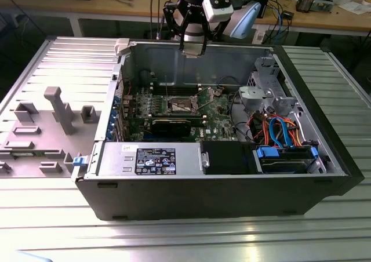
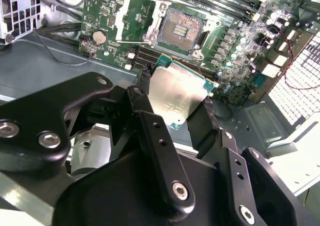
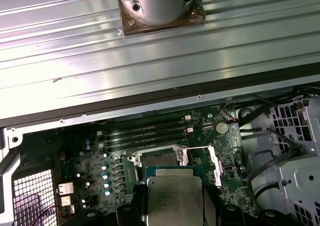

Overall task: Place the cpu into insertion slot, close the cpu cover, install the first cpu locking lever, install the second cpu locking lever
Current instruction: 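Place the cpu into insertion slot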

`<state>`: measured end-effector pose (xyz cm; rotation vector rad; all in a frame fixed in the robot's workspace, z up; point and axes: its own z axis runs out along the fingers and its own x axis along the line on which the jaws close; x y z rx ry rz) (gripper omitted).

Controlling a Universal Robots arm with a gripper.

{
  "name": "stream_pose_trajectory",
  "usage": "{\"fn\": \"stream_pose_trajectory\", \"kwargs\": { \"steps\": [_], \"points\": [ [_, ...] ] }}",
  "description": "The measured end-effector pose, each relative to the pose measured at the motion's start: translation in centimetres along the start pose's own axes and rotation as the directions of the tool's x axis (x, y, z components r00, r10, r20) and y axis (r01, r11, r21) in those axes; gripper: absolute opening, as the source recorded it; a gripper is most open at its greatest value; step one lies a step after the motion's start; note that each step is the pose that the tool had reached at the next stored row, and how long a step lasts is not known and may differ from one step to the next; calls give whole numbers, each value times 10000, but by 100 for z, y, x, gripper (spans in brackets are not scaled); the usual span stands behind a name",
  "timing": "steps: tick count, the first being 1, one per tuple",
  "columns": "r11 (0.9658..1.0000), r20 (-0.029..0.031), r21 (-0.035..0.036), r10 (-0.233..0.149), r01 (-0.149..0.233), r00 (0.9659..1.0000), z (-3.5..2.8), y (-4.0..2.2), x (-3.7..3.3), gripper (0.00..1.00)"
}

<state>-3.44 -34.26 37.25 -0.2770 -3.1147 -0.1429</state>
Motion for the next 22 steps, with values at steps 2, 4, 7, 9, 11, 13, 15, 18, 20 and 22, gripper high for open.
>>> {"fn": "stream_pose_trajectory", "kwargs": {
  "steps": [2,4,7,9,11,13,15,18,20,22],
  "points": [
    [10000,1,0,9,-9,10000,0,0,0,55],
    [10000,0,0,10,-10,10000,0,0,0,55],
    [10000,1,0,10,-10,10000,0,0,0,55],
    [10000,1,0,10,-10,10000,0,0,0,55],
    [10000,1,0,15,-15,10000,0,0,0,55],
    [10000,4,-1,43,-43,10000,0,0,0,55],
    [9999,10,-3,119,-119,9999,0,0,0,55],
    [9998,18,-4,202,-202,9998,0,0,0,55],
    [9997,21,-5,244,-244,9997,0,0,0,55],
    [9997,22,-5,245,-245,9997,0,0,0,55]
  ]
}}
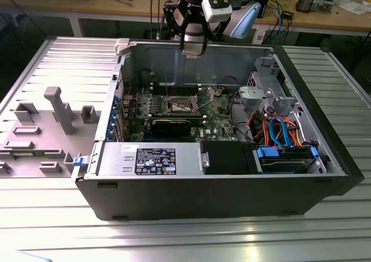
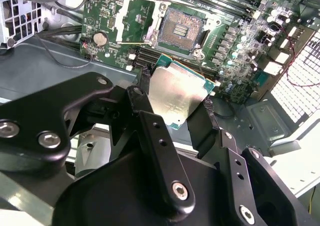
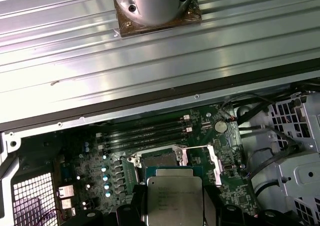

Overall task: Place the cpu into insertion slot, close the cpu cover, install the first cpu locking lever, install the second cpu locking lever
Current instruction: 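Place the cpu into insertion slot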

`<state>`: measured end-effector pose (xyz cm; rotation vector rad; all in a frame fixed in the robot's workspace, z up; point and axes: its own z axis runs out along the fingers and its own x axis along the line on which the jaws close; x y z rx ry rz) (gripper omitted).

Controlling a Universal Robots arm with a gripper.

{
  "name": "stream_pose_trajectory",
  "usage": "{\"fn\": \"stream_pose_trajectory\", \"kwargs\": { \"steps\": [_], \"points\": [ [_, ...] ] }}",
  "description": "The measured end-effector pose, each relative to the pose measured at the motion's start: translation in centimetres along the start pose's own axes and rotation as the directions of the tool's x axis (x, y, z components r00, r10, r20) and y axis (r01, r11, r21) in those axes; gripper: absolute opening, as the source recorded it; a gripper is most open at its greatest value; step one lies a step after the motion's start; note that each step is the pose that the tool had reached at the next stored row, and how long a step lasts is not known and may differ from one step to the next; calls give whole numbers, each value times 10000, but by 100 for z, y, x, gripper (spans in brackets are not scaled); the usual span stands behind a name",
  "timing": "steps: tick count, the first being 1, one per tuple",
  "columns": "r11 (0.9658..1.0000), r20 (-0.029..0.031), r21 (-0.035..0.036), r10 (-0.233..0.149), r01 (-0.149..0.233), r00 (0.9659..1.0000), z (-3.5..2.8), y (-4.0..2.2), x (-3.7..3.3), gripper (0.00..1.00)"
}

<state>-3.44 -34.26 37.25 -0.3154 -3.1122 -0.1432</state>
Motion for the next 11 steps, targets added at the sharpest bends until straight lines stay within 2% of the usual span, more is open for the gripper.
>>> {"fn": "stream_pose_trajectory", "kwargs": {
  "steps": [11],
  "points": [
    [10000,1,0,14,-14,10000,0,0,0,55]
  ]
}}
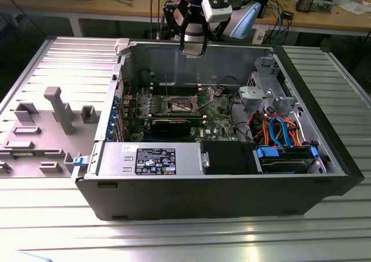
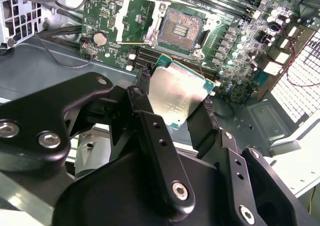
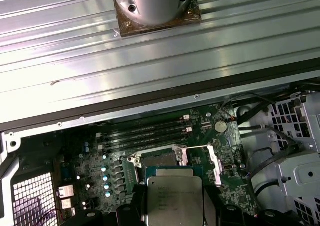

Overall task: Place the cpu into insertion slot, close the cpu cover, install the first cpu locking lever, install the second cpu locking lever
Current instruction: 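Place the cpu into insertion slot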

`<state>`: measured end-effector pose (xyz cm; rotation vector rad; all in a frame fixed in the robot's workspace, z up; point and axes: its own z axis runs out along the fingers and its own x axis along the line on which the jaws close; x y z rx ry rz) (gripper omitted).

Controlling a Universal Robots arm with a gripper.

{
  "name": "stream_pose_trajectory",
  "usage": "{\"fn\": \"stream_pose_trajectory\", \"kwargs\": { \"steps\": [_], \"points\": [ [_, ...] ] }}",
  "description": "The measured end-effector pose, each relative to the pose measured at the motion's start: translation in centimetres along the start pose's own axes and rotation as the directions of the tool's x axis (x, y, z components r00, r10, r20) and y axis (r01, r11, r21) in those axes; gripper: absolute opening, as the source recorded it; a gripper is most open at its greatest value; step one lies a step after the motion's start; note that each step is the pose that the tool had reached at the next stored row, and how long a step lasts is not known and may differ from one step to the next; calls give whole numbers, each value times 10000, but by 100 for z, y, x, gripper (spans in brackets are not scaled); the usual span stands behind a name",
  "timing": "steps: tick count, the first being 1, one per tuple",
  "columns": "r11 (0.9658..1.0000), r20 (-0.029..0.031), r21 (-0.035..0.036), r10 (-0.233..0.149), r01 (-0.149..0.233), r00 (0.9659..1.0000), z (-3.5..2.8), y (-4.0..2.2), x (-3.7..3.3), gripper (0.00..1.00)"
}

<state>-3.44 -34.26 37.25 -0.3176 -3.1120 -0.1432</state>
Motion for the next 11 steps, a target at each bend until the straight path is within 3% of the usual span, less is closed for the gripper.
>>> {"fn": "stream_pose_trajectory", "kwargs": {
  "steps": [11],
  "points": [
    [9992,36,-9,399,-399,9992,0,0,0,55]
  ]
}}
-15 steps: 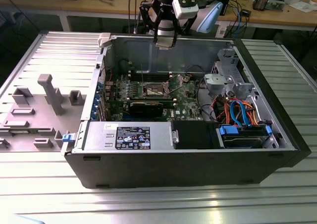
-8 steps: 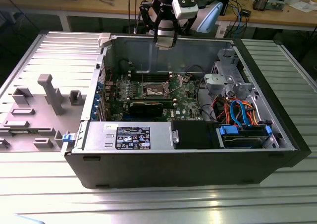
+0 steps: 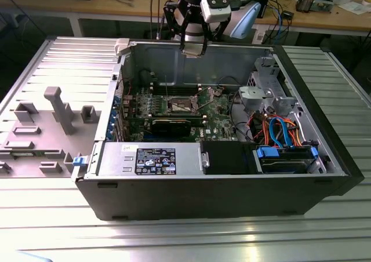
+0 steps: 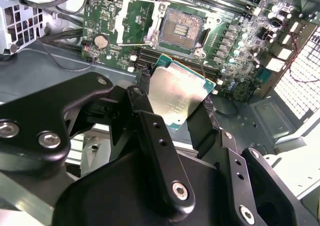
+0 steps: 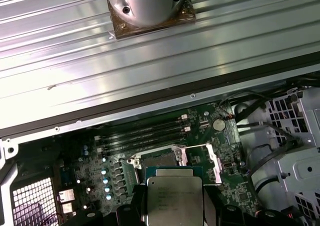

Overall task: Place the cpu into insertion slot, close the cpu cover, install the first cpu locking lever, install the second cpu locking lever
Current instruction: 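Place the cpu into insertion slot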

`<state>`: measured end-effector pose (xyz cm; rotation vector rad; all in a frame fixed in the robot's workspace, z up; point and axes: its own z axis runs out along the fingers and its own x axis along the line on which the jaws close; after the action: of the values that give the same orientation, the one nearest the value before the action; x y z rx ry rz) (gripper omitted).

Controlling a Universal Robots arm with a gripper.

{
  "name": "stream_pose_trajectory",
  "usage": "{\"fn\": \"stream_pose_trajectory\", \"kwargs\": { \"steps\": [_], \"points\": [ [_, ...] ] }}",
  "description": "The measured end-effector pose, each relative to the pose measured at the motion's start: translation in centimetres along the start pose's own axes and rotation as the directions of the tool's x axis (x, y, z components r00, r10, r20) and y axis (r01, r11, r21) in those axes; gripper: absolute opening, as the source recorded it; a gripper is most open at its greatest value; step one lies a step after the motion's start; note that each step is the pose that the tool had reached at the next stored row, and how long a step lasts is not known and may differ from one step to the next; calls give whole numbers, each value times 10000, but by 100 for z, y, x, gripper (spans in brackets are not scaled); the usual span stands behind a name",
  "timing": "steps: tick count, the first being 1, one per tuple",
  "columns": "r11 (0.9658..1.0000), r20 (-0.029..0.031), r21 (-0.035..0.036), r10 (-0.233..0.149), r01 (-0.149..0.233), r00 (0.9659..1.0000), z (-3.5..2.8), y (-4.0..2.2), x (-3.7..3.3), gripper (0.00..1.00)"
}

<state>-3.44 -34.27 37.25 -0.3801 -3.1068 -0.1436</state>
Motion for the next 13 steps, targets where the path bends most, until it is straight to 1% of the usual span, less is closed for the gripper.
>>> {"fn": "stream_pose_trajectory", "kwargs": {
  "steps": [2,13],
  "points": [
    [10000,5,-1,55,-55,10000,0,0,0,55],
    [9999,9,-2,103,-103,9999,0,0,0,55]
  ]
}}
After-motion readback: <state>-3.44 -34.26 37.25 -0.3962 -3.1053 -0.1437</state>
